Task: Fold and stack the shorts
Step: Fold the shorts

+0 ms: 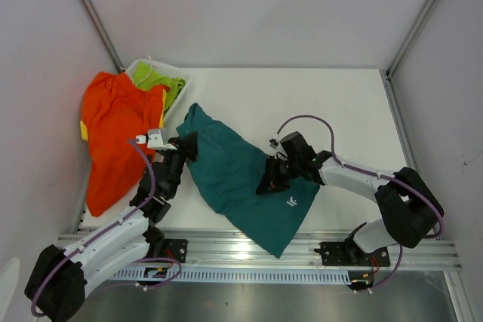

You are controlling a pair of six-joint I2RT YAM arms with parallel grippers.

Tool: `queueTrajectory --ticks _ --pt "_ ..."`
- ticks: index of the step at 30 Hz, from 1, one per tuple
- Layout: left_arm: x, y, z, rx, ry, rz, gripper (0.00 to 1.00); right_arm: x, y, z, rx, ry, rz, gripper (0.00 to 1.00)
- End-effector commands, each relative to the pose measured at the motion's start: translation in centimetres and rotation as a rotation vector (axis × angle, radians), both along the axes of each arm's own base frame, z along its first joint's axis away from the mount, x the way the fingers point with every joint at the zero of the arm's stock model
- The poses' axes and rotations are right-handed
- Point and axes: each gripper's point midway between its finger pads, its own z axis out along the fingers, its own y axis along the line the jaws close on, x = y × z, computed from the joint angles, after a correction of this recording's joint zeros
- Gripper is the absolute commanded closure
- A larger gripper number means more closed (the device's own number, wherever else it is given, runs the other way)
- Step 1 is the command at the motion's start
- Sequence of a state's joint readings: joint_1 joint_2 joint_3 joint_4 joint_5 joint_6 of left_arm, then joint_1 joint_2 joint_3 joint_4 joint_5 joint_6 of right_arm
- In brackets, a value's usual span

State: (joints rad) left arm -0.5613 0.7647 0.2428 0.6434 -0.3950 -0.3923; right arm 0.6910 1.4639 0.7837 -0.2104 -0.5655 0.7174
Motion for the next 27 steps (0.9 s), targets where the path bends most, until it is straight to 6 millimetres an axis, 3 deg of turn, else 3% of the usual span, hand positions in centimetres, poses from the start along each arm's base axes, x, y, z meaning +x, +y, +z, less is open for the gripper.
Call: queueTrajectory --ticks 1,11,18,19,20,22,23,27 --pt "-0.2 0.0 2.3 -0.031 -0.079 0.005 1.00 0.0 -0.3 0.2 0.009 -0.005 -0.008 0.83" --pt "-0.9 -0.8 3.3 -0.003 -0.119 -0.034 1.00 2.0 -1.0 -5.0 -0.058 0.100 -0.015 0.84" --pt "-1.2 -1.2 4.3 0.026 -0.162 -0.046 1.00 6.6 -0.1 -7.7 -0.119 0.121 -0.018 0.86" --pt "-1.4 -1.4 4.4 0.034 -0.168 -0.053 1.00 6.7 -0.3 -8.9 -0.151 0.152 -0.006 0.86" --pt "-1.5 -1.6 4.9 0.059 -0.196 -0.064 1.00 8.3 0.7 -8.2 -0.135 0.121 0.001 0.87" --pt "-1.6 -1.9 5.3 0.091 -0.218 -0.074 1.00 9.1 0.9 -8.7 -0.169 0.139 0.012 0.87" --pt "-1.6 -1.8 5.6 0.109 -0.231 -0.071 1.00 10.6 1.7 -8.8 -0.165 0.118 0.025 0.87" --pt "-2.1 -2.6 6.0 0.147 -0.257 -0.108 1.00 13.3 3.1 -9.2 -0.183 0.110 0.058 0.87"
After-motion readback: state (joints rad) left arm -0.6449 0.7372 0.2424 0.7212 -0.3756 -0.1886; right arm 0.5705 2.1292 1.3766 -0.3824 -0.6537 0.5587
